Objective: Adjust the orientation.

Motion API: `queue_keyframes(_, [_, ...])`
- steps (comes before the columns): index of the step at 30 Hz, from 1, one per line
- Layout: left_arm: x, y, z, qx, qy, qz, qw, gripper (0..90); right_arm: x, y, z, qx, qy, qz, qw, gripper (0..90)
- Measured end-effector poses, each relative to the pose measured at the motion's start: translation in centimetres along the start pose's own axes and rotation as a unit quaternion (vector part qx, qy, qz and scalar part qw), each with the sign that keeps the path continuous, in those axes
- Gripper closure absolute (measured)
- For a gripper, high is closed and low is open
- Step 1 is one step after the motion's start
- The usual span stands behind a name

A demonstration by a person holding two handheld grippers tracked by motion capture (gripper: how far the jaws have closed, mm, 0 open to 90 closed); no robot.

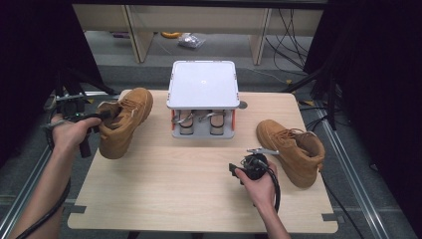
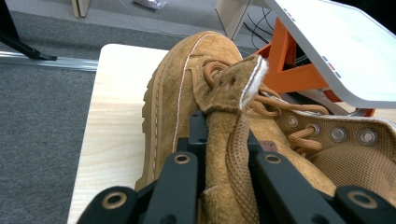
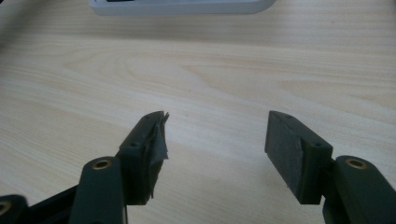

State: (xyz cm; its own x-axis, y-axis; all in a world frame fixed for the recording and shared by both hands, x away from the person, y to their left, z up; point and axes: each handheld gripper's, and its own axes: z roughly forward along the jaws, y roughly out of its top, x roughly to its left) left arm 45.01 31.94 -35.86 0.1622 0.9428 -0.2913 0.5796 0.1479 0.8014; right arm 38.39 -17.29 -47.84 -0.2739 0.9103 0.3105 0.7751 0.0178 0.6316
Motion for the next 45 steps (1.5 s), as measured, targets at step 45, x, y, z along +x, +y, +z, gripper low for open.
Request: queue_keyframes(45, [-2.6,4.1,0.4,-0.048,-0.027,0.017,0.9983,82.5,-0.3,-0.4,0.0,0.003,0.001,-0.013,0.9999,39.2])
